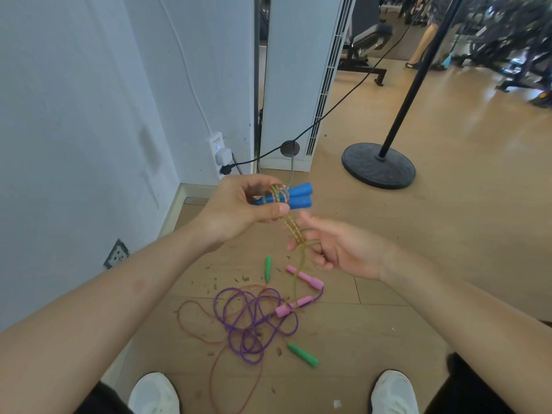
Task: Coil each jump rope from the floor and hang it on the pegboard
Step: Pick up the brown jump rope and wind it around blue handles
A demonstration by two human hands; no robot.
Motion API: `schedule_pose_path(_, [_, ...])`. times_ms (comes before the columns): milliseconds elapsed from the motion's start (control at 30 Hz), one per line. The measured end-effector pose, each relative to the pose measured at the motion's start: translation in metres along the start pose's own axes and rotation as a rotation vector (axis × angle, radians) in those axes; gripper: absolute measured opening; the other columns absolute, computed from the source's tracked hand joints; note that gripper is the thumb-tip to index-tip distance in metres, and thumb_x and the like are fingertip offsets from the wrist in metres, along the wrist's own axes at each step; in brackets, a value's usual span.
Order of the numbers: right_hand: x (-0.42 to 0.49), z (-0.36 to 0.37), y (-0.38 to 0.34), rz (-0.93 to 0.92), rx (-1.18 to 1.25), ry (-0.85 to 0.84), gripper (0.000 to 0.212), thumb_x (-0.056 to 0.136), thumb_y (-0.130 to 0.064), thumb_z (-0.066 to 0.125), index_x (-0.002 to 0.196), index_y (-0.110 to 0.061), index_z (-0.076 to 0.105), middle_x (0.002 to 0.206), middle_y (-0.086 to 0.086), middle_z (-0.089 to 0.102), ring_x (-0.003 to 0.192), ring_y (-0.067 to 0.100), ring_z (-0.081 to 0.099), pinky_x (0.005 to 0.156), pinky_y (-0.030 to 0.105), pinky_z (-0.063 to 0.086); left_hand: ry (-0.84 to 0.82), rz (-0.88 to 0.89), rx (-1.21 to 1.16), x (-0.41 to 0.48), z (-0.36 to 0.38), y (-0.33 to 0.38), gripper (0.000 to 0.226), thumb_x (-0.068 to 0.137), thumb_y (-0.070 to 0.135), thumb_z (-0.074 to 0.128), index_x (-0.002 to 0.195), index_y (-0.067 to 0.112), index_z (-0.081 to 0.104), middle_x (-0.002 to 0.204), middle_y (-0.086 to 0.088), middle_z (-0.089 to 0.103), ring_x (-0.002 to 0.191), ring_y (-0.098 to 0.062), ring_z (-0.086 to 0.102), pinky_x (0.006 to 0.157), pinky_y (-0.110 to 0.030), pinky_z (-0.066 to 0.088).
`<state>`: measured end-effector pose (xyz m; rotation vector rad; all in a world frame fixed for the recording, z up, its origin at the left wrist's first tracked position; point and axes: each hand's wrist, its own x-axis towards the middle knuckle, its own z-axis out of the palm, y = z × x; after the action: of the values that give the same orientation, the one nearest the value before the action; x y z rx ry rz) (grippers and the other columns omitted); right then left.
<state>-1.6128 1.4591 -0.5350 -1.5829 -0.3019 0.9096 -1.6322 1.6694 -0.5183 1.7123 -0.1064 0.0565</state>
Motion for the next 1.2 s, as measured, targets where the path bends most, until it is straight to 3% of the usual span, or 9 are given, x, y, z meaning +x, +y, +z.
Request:
schedule_pose_path(133, [-0.001,0.006,0.007,-0.106,-0.358,0.123,0.023,0.097,-0.019,0.061,0.118,-0.013,0.066,0.085,-0.004,0.067,0.057,0.002,0.054,0.053,0.014,0.040,0.101,0.069,0.341,0.003,-0.011,-0.010,0.040,0.073,0.014,0.087,0.109,0.021,0.071,0.097,0.012,0.070,0.074,0.014,0.059,0.076,-0.012,0.049])
schedule_pose_path(267, [-0.004,0.008,0.006,-0.178,-0.594,0.164,0.011,0.093,-0.009,0.065,0.101,-0.002,0.070,0.071,-0.002,0.066,0.052,-0.005,0.055,0.056,0.005,0.039,0.141,0.113,0.565,0.003,-0.014,-0.018,0.047,0.071,0.024,0.089,0.114,0.024,0.070,0.100,0.012,0.067,0.075,0.014,0.055,0.068,-0.003,0.039])
schedule_pose_path(400, [-0.007,0.006,0.005,-0.203,-0.670,0.194,0.010,0.095,-0.018,0.064,0.087,-0.012,0.065,0.067,0.005,0.064,0.059,0.008,0.062,0.058,0.015,0.043,0.128,0.128,0.625,0.003,-0.020,-0.019,0.050,0.068,0.024,0.091,0.113,0.027,0.069,0.104,0.010,0.066,0.079,0.011,0.055,0.070,-0.007,0.040])
schedule_pose_path(533, [-0.011,-0.003,0.004,-0.340,-0.689,0.279,0.007,0.094,-0.022,0.064,0.087,-0.019,0.066,0.064,0.007,0.054,0.055,0.016,0.048,0.056,0.033,0.039,-0.008,0.111,0.703,0.001,-0.021,-0.021,0.057,0.060,0.021,0.095,0.112,0.030,0.072,0.106,0.007,0.065,0.091,-0.010,0.058,0.088,-0.032,0.051])
schedule_pose_path(700, [-0.014,-0.014,-0.004,-0.462,-0.658,0.334,0.012,0.081,-0.041,0.066,0.090,-0.032,0.069,0.078,0.005,0.070,0.075,0.030,0.065,0.070,0.047,0.052,-0.195,0.116,0.819,-0.003,-0.009,-0.028,0.056,0.063,0.021,0.094,0.113,0.035,0.072,0.103,0.007,0.060,0.091,-0.012,0.059,0.079,-0.026,0.047])
schedule_pose_path(833, [-0.013,-0.026,-0.009,-0.514,-0.635,0.380,0.012,0.086,-0.018,0.075,0.085,-0.029,0.069,0.083,0.005,0.073,0.074,0.013,0.065,0.071,0.032,0.051,-0.364,0.087,0.633,-0.012,0.002,-0.030,0.051,0.062,0.016,0.093,0.096,0.043,0.066,0.090,0.010,0.066,0.078,-0.007,0.059,0.074,-0.022,0.049])
schedule_pose_path(967, [-0.009,-0.041,-0.009,-0.533,-0.575,0.411,0.016,0.084,-0.016,0.076,0.087,-0.029,0.068,0.086,0.017,0.071,0.078,0.029,0.067,0.072,0.036,0.051,-0.400,0.056,0.458,-0.019,0.010,-0.024,0.045,0.062,0.008,0.089,0.094,0.033,0.069,0.093,0.000,0.072,0.085,-0.028,0.063,0.075,-0.036,0.054])
schedule_pose_path(1100, [-0.005,-0.055,-0.010,-0.516,-0.547,0.439,0.014,0.088,-0.010,0.072,0.090,-0.023,0.068,0.089,0.020,0.068,0.073,0.011,0.062,0.064,0.031,0.054,-0.418,-0.006,0.266,-0.020,0.010,-0.015,0.041,0.069,-0.006,0.084,0.099,0.018,0.069,0.105,-0.003,0.073,0.093,-0.019,0.069,0.084,-0.030,0.054])
schedule_pose_path(1200, [-0.003,-0.059,-0.010,-0.474,-0.518,0.430,0.010,0.089,-0.009,0.070,0.092,-0.018,0.069,0.082,0.008,0.067,0.061,0.003,0.060,0.055,0.022,0.053,-0.471,-0.059,0.135,-0.019,0.006,-0.012,0.042,0.071,-0.006,0.080,0.106,0.010,0.064,0.106,-0.005,0.073,0.091,-0.015,0.065,0.080,-0.025,0.052])
